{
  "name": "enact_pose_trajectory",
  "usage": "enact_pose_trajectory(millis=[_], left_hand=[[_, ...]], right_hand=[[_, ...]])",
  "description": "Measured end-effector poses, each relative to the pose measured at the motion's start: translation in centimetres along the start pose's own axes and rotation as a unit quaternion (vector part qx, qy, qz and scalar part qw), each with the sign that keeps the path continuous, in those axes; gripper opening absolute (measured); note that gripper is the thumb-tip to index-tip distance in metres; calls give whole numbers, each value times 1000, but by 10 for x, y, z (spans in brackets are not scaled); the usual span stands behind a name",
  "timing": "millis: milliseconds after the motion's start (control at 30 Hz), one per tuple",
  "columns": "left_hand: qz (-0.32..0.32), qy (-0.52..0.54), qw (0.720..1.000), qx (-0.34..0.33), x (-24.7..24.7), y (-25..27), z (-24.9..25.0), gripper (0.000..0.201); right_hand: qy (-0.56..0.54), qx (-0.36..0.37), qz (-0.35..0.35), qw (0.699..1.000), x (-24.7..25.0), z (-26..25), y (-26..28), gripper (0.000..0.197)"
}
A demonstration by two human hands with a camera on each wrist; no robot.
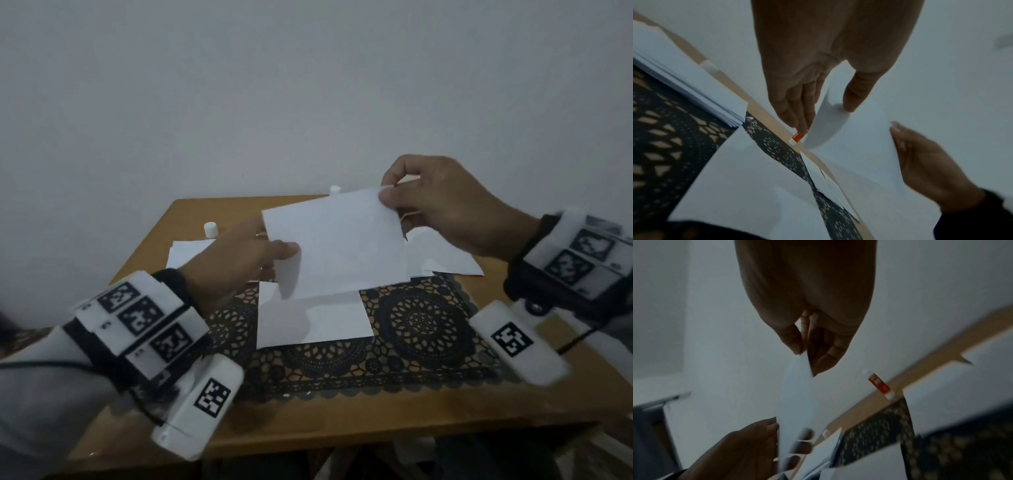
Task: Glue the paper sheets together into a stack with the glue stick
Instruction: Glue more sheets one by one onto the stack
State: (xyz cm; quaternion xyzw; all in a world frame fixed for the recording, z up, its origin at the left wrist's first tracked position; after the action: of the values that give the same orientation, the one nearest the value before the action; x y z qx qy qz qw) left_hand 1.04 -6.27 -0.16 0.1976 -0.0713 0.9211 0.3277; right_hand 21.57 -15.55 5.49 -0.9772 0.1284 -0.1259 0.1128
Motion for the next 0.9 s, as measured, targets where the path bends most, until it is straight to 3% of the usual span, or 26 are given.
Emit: enact_pose_trajectory(millis=[133,300,433,567,733,900], left_hand=[[2,17,1000,25,2,0,-10,19],[36,-26,998,51,13,-6,-31,23],[22,-117,991,60,18,-7,-37,40],[2,-326,943,69,14,-3,-35,49],[-64,-341,932,107,10,-7,-49,42],[-53,-364,921,125,11,-11,-52,42]], right_hand=[[-64,-95,22,993,-5,37,-1,6],[-57,-233,-62,969,-20,77,12,10],[-21,-252,-92,963,-27,90,16,24],[51,-249,-122,960,-31,97,17,28],[102,-249,-132,954,-35,103,14,34],[140,-252,-143,947,-38,108,11,32]])
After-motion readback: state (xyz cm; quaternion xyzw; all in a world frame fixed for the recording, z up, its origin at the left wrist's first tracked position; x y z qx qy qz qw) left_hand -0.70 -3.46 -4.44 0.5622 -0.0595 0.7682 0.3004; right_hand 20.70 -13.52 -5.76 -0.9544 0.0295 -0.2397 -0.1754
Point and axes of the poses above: each hand's wrist, its own y-axis away from the middle knuckle, its own x-axis out of the back of the hand, z = x × y, the point moved 6 cm from there along -y, towards the middle knuckle, and after that the axes turned 10 degrees about -y, right-handed, at the moved point
